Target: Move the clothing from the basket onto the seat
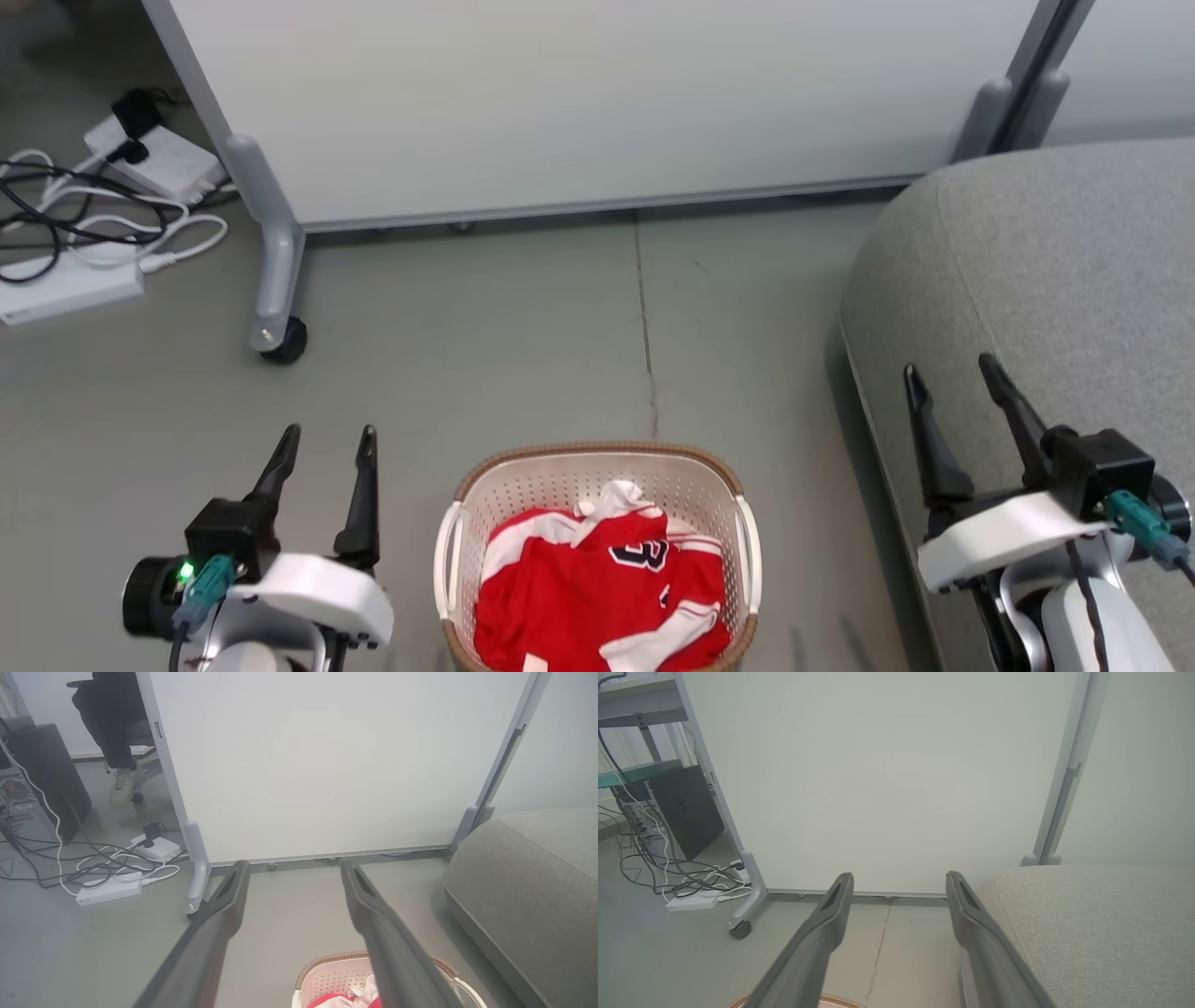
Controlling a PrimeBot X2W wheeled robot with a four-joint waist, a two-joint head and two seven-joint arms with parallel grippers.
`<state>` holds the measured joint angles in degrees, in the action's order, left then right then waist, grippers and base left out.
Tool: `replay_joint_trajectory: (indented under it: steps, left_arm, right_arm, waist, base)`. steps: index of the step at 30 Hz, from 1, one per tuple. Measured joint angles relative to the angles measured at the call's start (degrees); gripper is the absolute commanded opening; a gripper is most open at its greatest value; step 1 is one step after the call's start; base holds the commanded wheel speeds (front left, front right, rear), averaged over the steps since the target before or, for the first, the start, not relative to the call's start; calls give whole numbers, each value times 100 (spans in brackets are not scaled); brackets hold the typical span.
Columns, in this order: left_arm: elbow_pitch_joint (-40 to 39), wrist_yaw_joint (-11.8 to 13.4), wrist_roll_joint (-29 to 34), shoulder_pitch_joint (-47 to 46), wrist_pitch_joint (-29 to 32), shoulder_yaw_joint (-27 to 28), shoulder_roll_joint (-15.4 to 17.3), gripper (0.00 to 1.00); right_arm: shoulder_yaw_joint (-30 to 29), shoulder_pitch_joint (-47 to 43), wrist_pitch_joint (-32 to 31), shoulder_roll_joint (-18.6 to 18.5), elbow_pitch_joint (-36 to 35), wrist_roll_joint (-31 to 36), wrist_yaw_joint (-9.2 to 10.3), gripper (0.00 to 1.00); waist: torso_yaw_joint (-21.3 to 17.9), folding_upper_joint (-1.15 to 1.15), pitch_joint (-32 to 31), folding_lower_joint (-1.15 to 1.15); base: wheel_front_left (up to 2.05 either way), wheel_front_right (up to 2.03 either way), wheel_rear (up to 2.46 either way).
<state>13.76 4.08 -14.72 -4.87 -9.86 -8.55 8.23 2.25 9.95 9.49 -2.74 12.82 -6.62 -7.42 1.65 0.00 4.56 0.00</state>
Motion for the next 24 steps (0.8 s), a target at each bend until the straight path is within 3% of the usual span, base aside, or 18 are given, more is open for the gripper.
replay_joint_trajectory:
  steps: [11, 19, 24]
  left_arm:
    - [453, -336, 182, -957, 27, -698, -240, 100]
    - [1483, -787, 208, -1974, 326, -1380, -463, 100]
    - [2265, -907, 66, -2580, 610, -1647, -520, 100]
  right_arm:
    - [78, 655, 13, -1, -346, -49, 0, 100]
    - [189, 1138, 180, -1, -526, -203, 0, 100]
    - [333, 1429, 335, -3, -612, -359, 0, 100]
  waist:
    - [-262, 0, 1031, 0]
    - [-561, 0, 2012, 0]
    - [-815, 0, 2627, 0]
  base:
    - [0, 0, 0]
    - [0, 0, 0]
    - [0, 0, 0]
